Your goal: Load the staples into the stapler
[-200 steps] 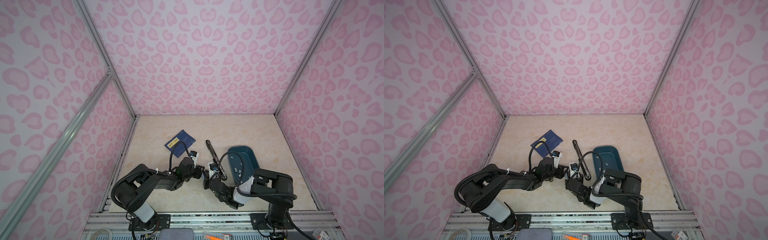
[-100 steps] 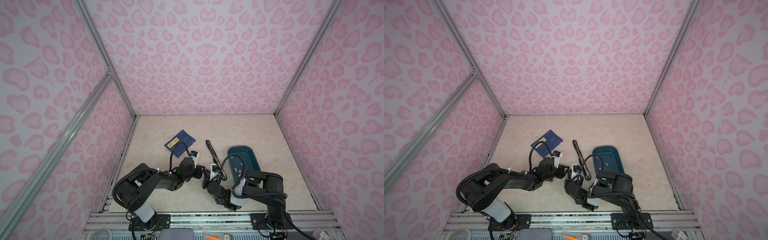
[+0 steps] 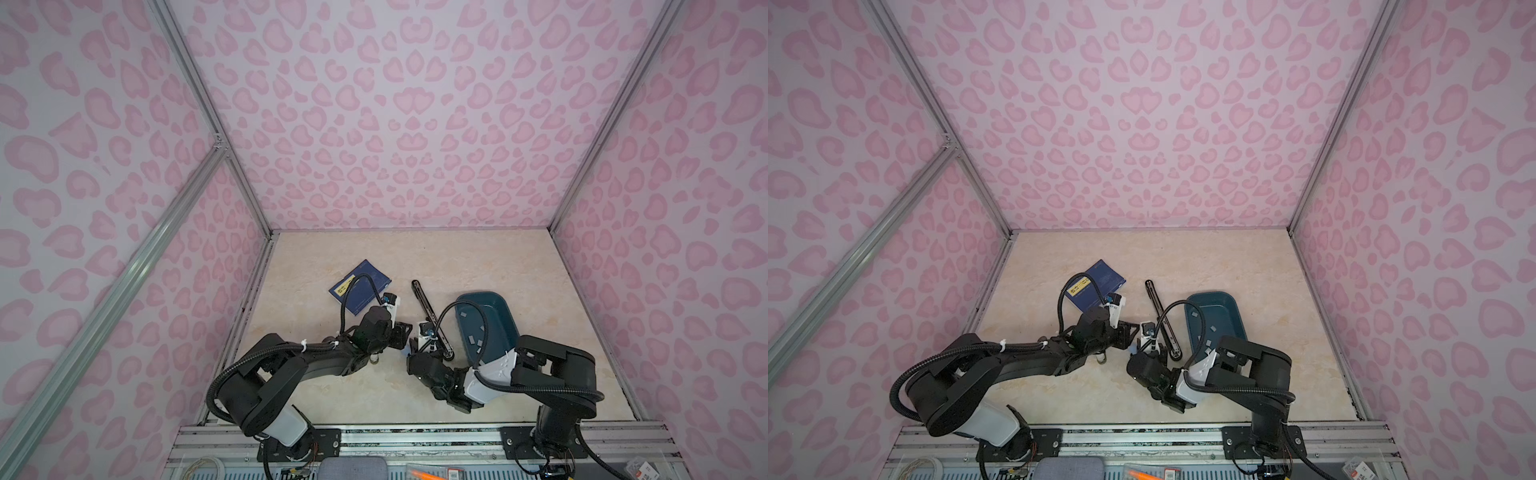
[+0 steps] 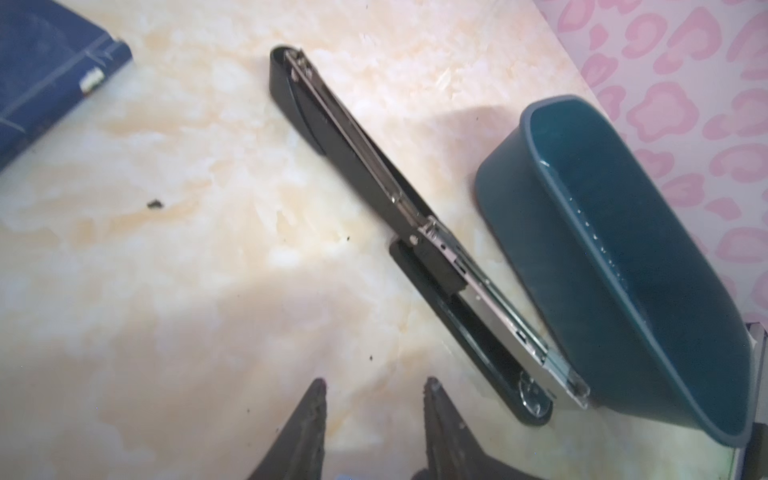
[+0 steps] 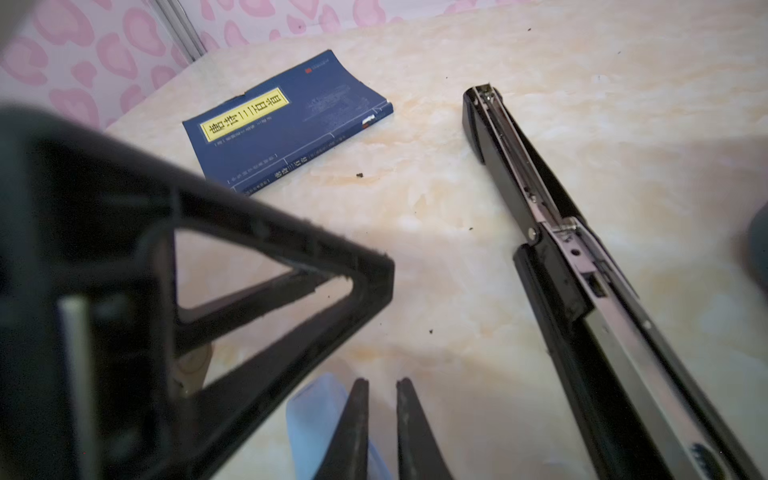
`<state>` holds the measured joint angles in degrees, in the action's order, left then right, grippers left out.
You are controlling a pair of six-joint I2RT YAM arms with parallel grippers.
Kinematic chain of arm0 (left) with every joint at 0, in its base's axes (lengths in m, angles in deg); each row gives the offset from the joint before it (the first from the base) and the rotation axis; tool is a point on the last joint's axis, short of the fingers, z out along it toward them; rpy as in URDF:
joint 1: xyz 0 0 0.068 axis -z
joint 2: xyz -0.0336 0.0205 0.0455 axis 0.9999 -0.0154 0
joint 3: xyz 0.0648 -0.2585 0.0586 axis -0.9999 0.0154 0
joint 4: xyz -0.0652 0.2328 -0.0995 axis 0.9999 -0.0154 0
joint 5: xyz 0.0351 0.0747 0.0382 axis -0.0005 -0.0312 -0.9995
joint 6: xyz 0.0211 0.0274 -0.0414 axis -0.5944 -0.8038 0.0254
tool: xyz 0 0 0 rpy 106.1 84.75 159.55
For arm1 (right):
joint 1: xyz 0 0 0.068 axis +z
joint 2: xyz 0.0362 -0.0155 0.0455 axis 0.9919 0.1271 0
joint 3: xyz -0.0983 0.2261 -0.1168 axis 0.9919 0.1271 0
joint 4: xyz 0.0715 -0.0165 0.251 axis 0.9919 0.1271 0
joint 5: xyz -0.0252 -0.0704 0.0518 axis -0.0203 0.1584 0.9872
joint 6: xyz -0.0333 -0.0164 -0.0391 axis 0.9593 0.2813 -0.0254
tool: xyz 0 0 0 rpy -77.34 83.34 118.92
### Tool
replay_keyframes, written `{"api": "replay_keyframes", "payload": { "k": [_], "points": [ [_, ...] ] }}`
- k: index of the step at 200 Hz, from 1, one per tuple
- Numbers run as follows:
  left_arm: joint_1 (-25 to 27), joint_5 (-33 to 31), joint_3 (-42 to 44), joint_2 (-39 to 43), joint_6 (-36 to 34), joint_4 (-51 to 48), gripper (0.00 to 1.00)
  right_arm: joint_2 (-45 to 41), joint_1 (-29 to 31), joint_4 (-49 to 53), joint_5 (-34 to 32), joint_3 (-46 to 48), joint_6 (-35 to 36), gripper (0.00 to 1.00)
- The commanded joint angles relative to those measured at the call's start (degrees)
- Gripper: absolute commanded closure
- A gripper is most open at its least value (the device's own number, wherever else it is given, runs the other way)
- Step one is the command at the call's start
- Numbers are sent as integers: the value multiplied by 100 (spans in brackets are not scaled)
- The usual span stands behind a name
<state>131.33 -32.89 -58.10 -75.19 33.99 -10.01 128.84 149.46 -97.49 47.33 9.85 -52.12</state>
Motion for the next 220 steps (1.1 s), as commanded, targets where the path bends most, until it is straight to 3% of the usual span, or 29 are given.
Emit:
{"api": "replay_keyframes", "payload": {
  "k": [1, 43, 157, 220],
  "points": [
    [-32, -342, -232, 150, -152, -588, 59, -50, -49, 1345, 427, -208, 346, 85],
    [-155, -537, -268, 624, -137, -930, 59, -324, -71, 1548, 445, -429, 676, 81],
    [-510, -605, 734, 1816, 137, -999, 58, -444, 19, 1688, 353, -766, 1094, 75],
    [-506, -343, 865, 2124, 1, -1009, 58, -1123, -102, 1939, 114, -505, 1212, 58]
  ]
}}
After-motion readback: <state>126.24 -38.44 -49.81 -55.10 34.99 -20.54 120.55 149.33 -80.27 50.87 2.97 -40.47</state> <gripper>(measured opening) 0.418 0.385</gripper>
